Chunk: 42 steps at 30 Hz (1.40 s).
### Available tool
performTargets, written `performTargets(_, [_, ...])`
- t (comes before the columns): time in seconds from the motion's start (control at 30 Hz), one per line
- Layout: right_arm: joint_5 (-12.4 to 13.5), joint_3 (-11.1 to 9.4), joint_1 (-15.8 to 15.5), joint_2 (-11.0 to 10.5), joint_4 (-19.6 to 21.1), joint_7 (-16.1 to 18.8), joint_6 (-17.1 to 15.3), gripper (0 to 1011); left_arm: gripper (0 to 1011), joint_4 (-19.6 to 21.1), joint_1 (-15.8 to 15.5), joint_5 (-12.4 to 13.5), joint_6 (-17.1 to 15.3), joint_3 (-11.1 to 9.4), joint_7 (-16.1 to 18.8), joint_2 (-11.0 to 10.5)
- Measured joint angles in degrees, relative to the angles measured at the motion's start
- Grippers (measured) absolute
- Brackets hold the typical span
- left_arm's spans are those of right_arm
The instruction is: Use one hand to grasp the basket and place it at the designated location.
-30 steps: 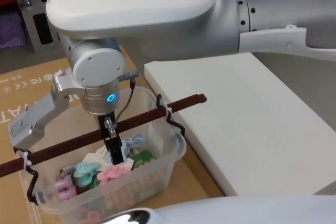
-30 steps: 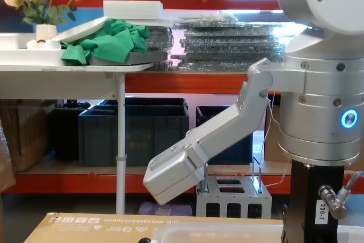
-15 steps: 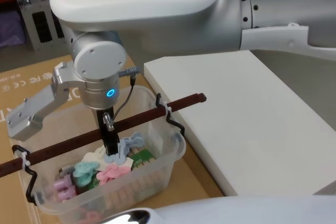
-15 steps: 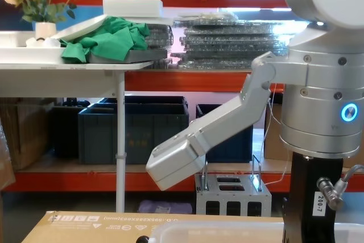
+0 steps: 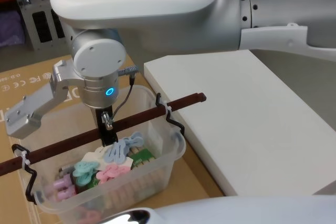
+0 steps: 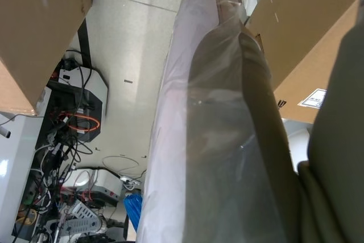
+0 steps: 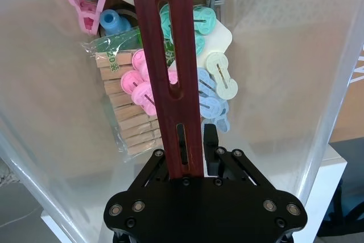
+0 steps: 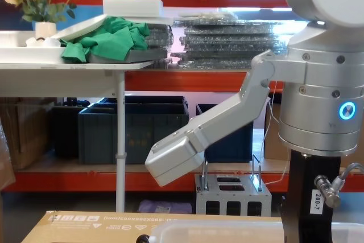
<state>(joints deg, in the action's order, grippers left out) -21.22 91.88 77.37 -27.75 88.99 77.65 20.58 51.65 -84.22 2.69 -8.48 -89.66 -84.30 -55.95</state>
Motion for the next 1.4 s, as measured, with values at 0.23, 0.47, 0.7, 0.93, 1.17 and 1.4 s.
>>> performTargets(0.23, [0.2,-0.3,-0.1,-0.1,-0.1,-0.1,0.0,125,0,0.0,0.0,0.0,0.0,0.0,0.0,0.0])
performTargets(0.47, [0.3,-0.5,-0.2,-0.3,0.2,-0.1,0.0,85,0,0.0,0.0,0.0,0.0,0.0,0.0,0.0])
performTargets(0.7, [4.2,-2.5,0.9,-1.7,0.0,0.6,0.4,0,0,0.0,0.0,0.0,0.0,0.0,0.0,0.0])
performTargets(0.93, [9.1,-5.3,2.8,-3.5,-0.8,1.9,0.8,0,0,0.0,0.0,0.0,0.0,0.0,0.0,0.0])
performTargets(1.17, [11.0,-6.5,3.7,-4.4,-0.8,2.3,0.9,0,0,0.0,0.0,0.0,0.0,0.0,0.0,0.0])
performTargets(1.4, [12.5,-7.6,4.5,-5.2,-0.9,2.7,0.9,0,0,0.0,0.0,0.0,0.0,0.0,0.0,0.0])
